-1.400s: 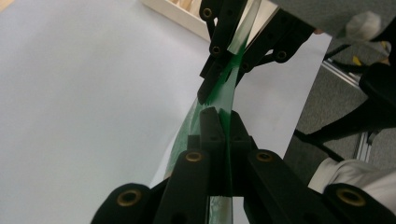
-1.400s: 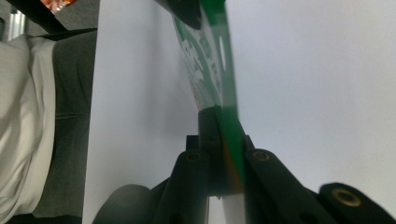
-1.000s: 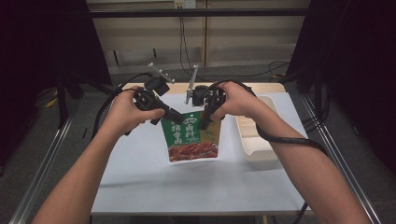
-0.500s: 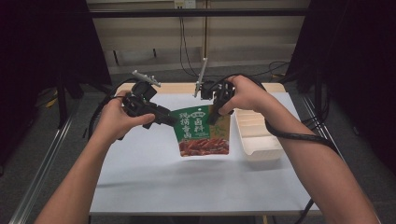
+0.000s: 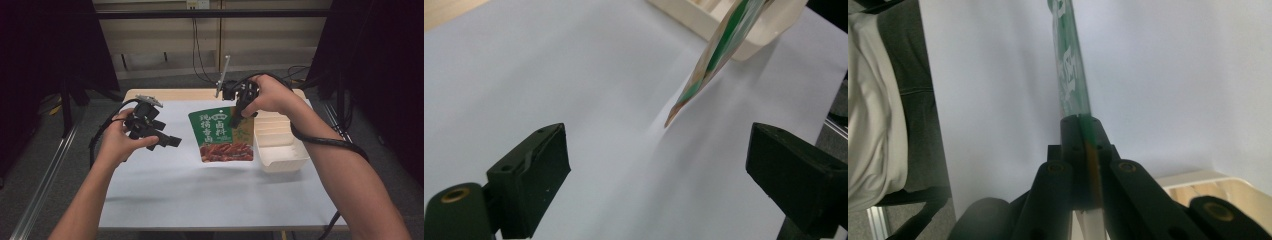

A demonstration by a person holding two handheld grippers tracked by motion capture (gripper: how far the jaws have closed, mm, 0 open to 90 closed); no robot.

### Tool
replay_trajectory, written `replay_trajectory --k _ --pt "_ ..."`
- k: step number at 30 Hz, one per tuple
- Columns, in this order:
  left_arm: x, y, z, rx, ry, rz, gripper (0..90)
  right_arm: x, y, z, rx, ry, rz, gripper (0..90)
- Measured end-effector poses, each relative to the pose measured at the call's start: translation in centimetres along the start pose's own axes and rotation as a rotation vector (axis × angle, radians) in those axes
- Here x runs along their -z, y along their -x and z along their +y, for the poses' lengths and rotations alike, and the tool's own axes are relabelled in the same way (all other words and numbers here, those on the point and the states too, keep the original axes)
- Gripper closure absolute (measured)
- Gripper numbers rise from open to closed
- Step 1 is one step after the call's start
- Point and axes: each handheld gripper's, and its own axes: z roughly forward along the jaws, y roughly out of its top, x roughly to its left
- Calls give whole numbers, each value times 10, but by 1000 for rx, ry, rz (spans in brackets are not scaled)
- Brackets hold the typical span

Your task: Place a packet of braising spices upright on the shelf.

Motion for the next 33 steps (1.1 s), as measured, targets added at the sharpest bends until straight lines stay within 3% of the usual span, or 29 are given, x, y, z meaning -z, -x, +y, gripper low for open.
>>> replay_trajectory --k 7,15,19,23,24,28,33 --pt "-13 -7 -21 29 -3 25 41 8 4 -3 -25 -17 -19 900" --pt "-19 -15 -38 61 11 20 18 15 7 -6 -49 -25 -27 900" --pt "-21 -18 -48 42 27 6 5 19 8 -8 -48 -24 -35 900" --pt "-24 -21 -56 24 7 17 0 23 9 -10 -55 -21 -39 900" --pt "-25 -21 -58 40 20 17 0 24 9 -11 -56 -22 -40 900" --pt "-28 -24 -69 36 27 28 1 29 11 -15 -59 -18 -44 900" --pt "-33 -26 -81 41 13 26 8 31 14 -21 -73 -14 -49 900"
